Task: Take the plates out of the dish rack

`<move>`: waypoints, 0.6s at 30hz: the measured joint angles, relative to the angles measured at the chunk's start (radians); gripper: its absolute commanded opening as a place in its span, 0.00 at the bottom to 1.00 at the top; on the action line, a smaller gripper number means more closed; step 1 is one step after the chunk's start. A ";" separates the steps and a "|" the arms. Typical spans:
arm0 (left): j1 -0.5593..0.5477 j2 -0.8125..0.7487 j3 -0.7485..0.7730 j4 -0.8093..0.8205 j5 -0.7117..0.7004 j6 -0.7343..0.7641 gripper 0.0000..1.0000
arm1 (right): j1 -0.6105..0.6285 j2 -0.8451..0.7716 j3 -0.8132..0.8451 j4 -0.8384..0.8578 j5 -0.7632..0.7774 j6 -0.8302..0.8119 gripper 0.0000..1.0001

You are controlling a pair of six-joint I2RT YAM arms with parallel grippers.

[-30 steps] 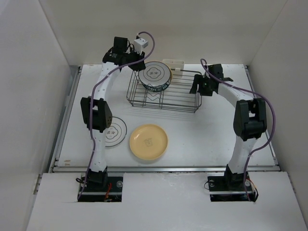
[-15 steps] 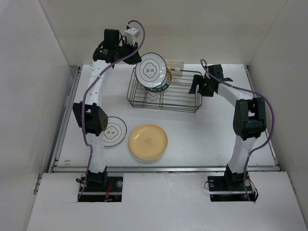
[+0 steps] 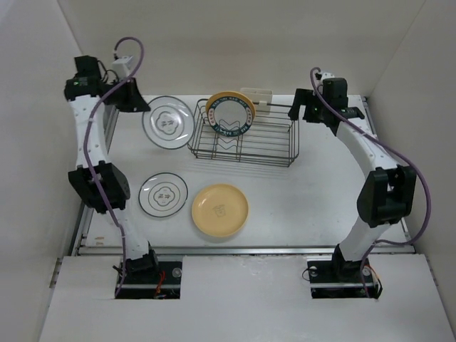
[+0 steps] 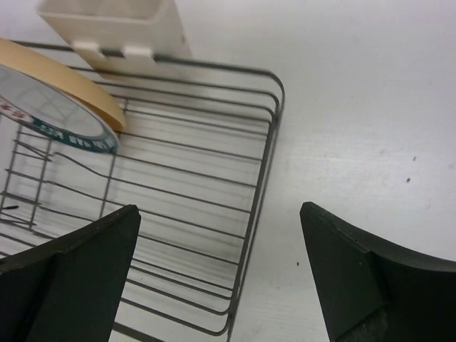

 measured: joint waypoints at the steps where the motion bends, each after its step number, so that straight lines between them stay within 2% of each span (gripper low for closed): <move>1: 0.039 -0.011 -0.002 -0.042 0.000 0.044 0.00 | 0.006 -0.013 0.013 0.000 0.003 -0.012 1.00; 3: 0.102 -0.029 -0.011 -0.128 -0.025 0.169 0.00 | 0.029 -0.032 0.053 0.002 0.005 -0.050 1.00; 5: 0.119 -0.053 -0.065 -0.185 -0.073 0.303 0.00 | 0.066 -0.031 0.101 0.008 -0.007 -0.085 1.00; 8: 0.096 -0.071 -0.198 -0.240 -0.140 0.439 0.00 | 0.122 0.003 0.180 0.008 -0.051 -0.128 0.87; 9: 0.089 -0.069 -0.243 -0.255 -0.161 0.467 0.00 | 0.141 0.025 0.211 0.005 -0.068 -0.137 0.83; 10: 0.080 -0.061 -0.283 -0.270 -0.182 0.490 0.00 | 0.158 0.051 0.243 0.006 -0.083 -0.147 0.72; 11: 0.071 -0.050 -0.327 -0.280 -0.206 0.510 0.00 | 0.172 0.078 0.269 0.006 -0.096 -0.160 0.69; 13: 0.068 -0.032 -0.369 -0.288 -0.233 0.526 0.00 | 0.196 0.131 0.309 0.002 -0.119 -0.171 0.66; 18: 0.056 0.013 -0.416 -0.280 -0.315 0.550 0.00 | 0.232 0.254 0.378 -0.013 -0.154 -0.188 0.66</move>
